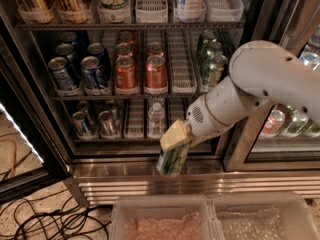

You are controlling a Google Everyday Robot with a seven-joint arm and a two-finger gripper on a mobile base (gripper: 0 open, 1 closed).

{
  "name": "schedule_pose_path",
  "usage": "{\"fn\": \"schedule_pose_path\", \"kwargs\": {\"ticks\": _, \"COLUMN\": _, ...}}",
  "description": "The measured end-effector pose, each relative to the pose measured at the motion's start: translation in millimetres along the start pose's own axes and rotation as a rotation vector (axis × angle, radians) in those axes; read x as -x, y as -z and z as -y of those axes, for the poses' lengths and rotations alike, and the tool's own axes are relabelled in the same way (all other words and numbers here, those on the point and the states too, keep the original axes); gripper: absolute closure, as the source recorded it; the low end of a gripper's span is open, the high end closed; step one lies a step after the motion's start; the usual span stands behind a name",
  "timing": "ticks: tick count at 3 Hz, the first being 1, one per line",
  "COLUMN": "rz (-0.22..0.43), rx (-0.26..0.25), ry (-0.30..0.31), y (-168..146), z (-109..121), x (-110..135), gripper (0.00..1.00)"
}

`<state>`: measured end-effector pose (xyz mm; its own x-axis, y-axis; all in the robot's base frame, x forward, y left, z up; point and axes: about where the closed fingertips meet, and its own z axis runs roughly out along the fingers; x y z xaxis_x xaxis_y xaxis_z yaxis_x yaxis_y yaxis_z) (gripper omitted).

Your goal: Pick green can from middle shelf of fridge

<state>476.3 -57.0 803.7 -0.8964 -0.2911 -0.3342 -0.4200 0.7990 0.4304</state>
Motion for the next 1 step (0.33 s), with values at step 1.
{"fn": "schedule_pose_path", "kwargs": {"ticks": 1, "rz": -0.107, "rx": 0.089, "ry": -0.010, "y": -22.3, "z": -26.7, "x": -36.5, "gripper": 1.00}}
